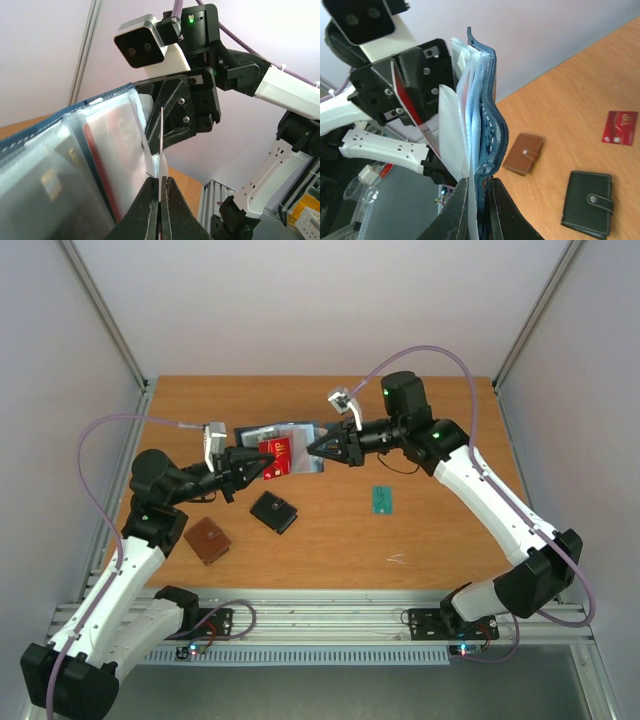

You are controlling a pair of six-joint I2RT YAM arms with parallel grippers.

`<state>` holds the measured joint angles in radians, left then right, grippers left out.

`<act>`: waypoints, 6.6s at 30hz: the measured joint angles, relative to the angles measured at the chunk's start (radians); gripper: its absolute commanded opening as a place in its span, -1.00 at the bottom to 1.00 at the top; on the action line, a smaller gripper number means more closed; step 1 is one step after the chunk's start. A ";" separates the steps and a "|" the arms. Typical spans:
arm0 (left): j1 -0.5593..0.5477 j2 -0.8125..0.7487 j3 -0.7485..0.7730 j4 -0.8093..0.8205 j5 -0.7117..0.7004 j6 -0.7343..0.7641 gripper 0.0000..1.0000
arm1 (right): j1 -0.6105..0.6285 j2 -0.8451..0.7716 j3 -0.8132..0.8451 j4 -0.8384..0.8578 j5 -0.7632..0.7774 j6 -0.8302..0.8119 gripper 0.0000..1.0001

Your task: Take the credit cards out of the card holder

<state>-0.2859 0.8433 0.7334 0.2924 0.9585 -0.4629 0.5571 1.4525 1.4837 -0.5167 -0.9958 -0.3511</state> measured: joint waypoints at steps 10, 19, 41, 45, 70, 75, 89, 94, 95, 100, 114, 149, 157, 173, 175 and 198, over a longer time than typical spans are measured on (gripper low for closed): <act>0.000 0.010 0.014 -0.139 -0.056 0.060 -1.00 | -0.138 -0.052 -0.051 -0.010 0.046 0.017 -0.98; -0.137 0.328 0.251 -0.869 -0.234 0.725 -1.00 | -0.249 -0.049 -0.022 -0.204 0.365 0.023 -0.98; 0.311 0.647 0.145 -0.497 -0.577 -0.158 -1.00 | -0.255 0.054 0.035 -0.319 0.459 -0.075 -0.98; 0.361 0.702 0.145 -0.473 -0.610 -0.250 -0.99 | -0.255 0.147 0.108 -0.314 0.430 -0.069 -0.98; 0.352 0.865 0.112 -0.404 -0.595 -0.603 0.19 | -0.255 0.256 0.215 -0.299 0.351 0.009 -0.98; 0.350 0.746 0.061 -0.462 -0.633 -0.603 0.28 | -0.248 0.254 0.215 -0.300 0.297 -0.010 -0.98; 0.175 0.258 0.034 -0.050 -0.087 -0.153 0.99 | -0.177 0.077 0.156 -0.296 0.004 -0.094 -0.98; 0.125 0.194 0.032 -0.007 0.073 -0.077 0.99 | -0.113 0.074 0.156 -0.314 -0.001 -0.119 -0.98; 0.117 0.188 0.030 -0.005 0.093 -0.066 0.99 | -0.103 0.074 0.156 -0.317 -0.001 -0.122 -0.98; 0.098 0.167 0.016 -0.014 0.090 -0.018 -0.14 | -0.051 0.072 0.156 -0.325 0.001 -0.134 -0.97; 0.013 0.147 0.013 -0.023 0.068 0.045 -0.99 | 0.098 0.025 0.120 -0.269 0.370 -0.117 -0.55; -0.012 0.103 0.003 0.072 0.039 -0.031 -1.00 | 0.004 -0.064 0.097 -0.350 0.202 -0.206 0.81; -0.012 0.103 0.003 0.072 0.039 -0.031 -0.99 | -0.027 -0.087 0.101 -0.381 0.203 -0.213 0.61; -0.012 0.103 0.003 0.072 0.039 -0.031 -0.99 | -0.025 -0.030 0.101 -0.348 0.244 -0.163 0.38; -0.012 0.103 0.003 0.072 0.039 -0.031 -0.99 | -0.022 -0.022 0.101 -0.344 0.248 -0.162 0.42; -0.012 0.103 0.003 0.046 -0.006 -0.004 -0.99 | -0.006 0.038 0.182 -0.458 0.067 -0.214 0.46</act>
<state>-0.2981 0.9459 0.7361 0.3382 0.9527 -0.4667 0.5510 1.4906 1.6657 -0.9745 -0.9291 -0.5655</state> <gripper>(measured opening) 0.046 0.738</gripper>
